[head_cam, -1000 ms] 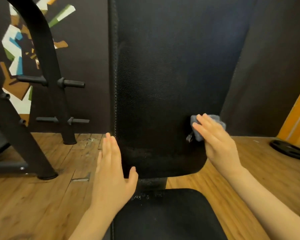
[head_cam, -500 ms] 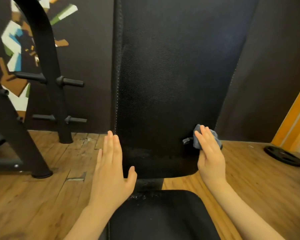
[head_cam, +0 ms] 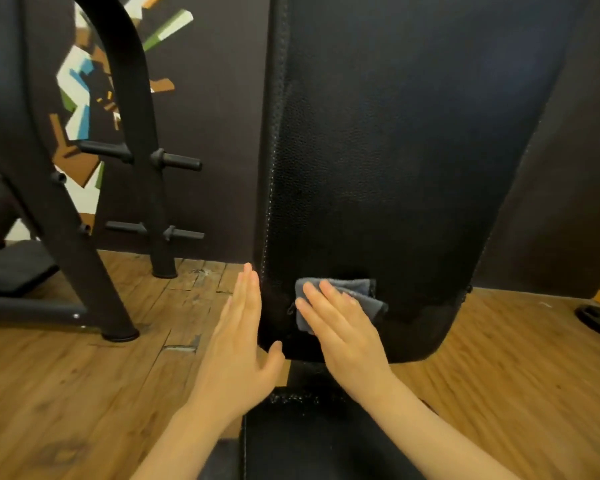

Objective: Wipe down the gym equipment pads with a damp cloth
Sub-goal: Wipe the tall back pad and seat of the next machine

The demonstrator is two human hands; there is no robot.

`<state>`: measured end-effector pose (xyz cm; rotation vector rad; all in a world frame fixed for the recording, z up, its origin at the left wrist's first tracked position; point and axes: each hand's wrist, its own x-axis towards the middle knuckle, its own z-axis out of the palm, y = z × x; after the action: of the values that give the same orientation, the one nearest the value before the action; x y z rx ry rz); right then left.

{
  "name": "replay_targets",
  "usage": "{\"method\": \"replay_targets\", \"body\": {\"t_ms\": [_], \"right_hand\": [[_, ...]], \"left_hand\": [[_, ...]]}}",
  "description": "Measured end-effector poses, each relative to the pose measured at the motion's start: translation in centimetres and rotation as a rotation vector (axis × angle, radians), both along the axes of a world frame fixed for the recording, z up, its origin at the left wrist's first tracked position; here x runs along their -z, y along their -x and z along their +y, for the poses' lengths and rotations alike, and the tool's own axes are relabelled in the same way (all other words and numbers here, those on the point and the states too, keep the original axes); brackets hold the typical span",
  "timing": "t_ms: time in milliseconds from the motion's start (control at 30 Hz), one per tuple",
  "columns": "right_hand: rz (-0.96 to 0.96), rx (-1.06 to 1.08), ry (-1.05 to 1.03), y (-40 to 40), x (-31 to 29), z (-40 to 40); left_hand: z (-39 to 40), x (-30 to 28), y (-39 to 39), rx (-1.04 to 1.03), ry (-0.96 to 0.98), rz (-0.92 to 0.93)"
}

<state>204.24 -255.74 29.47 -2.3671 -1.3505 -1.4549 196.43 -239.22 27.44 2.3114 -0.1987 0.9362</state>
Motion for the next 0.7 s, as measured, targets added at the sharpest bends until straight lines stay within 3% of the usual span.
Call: {"method": "replay_targets", "body": {"t_ms": [67, 267, 400, 567, 700], "right_hand": [[0.017, -0.031, 0.043, -0.1, 0.3, -0.8], [0.008, -0.234, -0.117, 1.2, -3.7, 2.6], [0.004, -0.186, -0.155, 0.9, -2.5, 4.7], [-0.039, -0.165, 0.126, 0.7, 1.1, 1.8], [-0.013, -0.155, 0.169, 0.8, 0.1, 1.6]], "left_hand": [[0.4, -0.2, 0.3, 0.014, -0.010, 0.030], [0.9, -0.5, 0.6, 0.050, -0.005, 0.036], [1.0, -0.2, 0.5, 0.104, 0.073, 0.054], [1.1, -0.3, 0.6, 0.156, 0.065, 0.037], [1.0, -0.2, 0.4, 0.141, 0.025, 0.001]]}}
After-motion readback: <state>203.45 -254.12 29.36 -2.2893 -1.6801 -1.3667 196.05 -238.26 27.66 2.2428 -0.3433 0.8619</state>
